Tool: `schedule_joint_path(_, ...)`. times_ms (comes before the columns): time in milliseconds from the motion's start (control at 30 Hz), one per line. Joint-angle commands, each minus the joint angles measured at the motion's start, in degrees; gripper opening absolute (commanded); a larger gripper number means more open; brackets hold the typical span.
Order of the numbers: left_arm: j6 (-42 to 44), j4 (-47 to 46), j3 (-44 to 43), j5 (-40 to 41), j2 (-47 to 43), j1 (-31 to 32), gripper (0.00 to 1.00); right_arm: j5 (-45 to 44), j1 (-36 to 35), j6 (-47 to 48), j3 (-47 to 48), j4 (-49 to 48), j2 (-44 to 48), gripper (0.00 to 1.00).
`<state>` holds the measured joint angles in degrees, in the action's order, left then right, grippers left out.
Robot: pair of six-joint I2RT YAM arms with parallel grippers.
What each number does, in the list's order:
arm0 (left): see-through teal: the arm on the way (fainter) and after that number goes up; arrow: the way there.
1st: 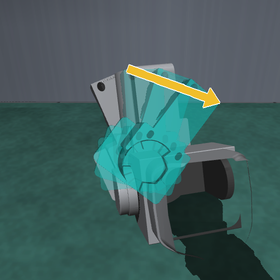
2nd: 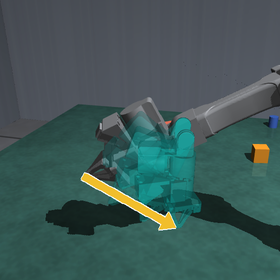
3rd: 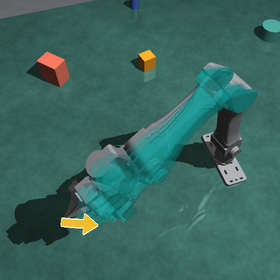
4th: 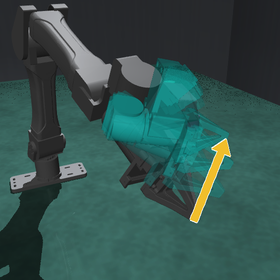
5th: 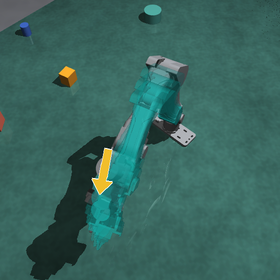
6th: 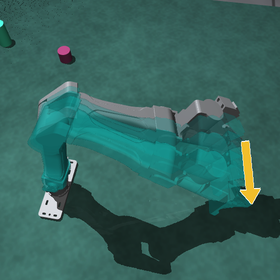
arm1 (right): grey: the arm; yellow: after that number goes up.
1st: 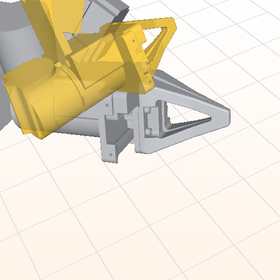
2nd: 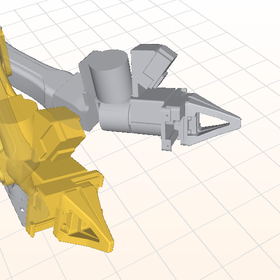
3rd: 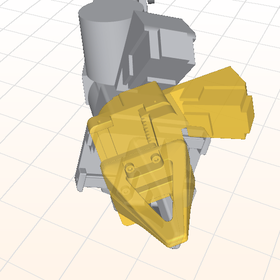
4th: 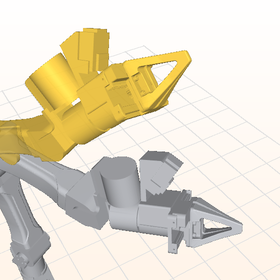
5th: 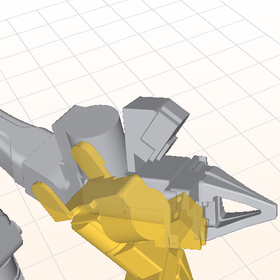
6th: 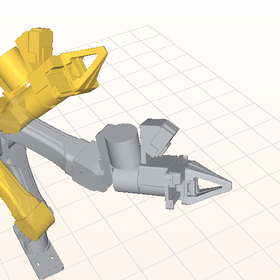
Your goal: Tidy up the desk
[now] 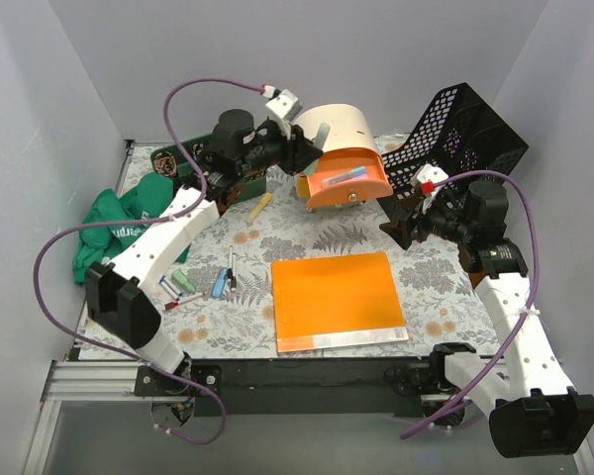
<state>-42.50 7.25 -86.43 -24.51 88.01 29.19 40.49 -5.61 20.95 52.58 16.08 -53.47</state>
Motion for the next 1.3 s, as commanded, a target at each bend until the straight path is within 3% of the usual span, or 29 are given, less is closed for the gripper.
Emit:
schedule_joint_path(0,8.8,-0.2,-9.2,-1.4,7.3,2.2,0.01,0.2,0.4,0.4,-0.2,-1.8,0.7,0.81)
schedule_joint_path(300,11.3,1.7,-18.9,1.0,18.5,6.1,0.07,0.0,0.4,0.8,-0.2,-1.7,0.5,0.81)
schedule_joint_path(667,11.4,2.3,-19.7,4.8,19.6,7.3,0.58,0.1,0.4,1.1,-0.2,-1.6,0.1,0.81)
schedule_joint_path(800,10.0,1.3,-19.0,7.3,16.1,7.3,0.6,2.7,0.4,2.6,-0.3,-0.8,0.0,0.81)
schedule_joint_path(867,9.1,0.4,-16.0,9.5,13.5,7.3,0.6,5.5,0.5,5.7,-0.6,0.4,0.0,0.81)
schedule_joint_path(933,8.3,-2.0,-9.2,11.6,7.6,7.2,0.67,12.1,0.4,9.3,-1.2,1.9,-0.1,0.81)
schedule_joint_path(1100,5.7,-12.5,12.3,21.2,-10.5,6.9,0.98,24.4,-0.5,25.8,0.6,12.0,-1.8,0.81)
schedule_joint_path(1267,5.4,-9.1,29.1,25.8,-30.0,5.6,0.98,21.2,-6.2,31.2,7.0,17.3,-5.7,0.83)
